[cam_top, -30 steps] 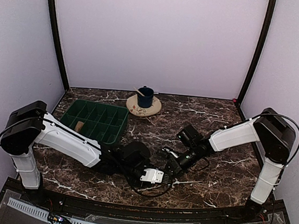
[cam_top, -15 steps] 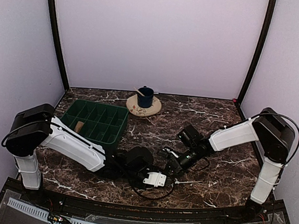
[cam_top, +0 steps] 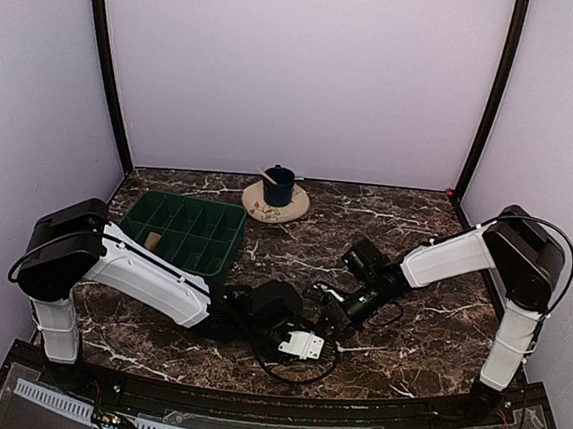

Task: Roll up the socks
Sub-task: Roll the sock at the center of the board, then pick up the sock from the center of the board.

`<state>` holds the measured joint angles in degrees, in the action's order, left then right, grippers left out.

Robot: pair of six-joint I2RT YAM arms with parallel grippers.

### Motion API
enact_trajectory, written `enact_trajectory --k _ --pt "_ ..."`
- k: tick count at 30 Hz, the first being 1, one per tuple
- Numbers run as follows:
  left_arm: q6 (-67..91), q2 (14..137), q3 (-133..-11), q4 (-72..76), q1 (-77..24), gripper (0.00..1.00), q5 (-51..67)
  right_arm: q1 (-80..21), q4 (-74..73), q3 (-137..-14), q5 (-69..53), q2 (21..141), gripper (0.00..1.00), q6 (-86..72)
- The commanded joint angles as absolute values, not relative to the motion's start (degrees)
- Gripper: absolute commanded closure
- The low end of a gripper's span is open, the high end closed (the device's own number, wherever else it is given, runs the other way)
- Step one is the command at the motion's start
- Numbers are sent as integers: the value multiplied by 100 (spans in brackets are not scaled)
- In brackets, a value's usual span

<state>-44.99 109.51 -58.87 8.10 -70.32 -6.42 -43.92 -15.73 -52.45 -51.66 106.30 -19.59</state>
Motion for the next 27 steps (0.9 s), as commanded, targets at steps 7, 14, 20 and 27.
enact_trajectory --k 7,14,20,27 --pt "-4356 11370 -6257 -285 -7005 100 -193 -4452 -1749 -5196 -5064 10613 72 -1873" --pt "-4056 11605 -6741 -1348 -6979 100 322 -4311 -1717 -4938 -4676 10222 67 -1929" --pt "-3769 11916 -7392 -2495 -6963 100 843 -4211 -1586 -4660 -4145 9794 66 -2054" --pt "-3545 12027 -7771 -3131 -6897 100 1424 -4154 -1351 -4445 -3788 9293 64 -2264"
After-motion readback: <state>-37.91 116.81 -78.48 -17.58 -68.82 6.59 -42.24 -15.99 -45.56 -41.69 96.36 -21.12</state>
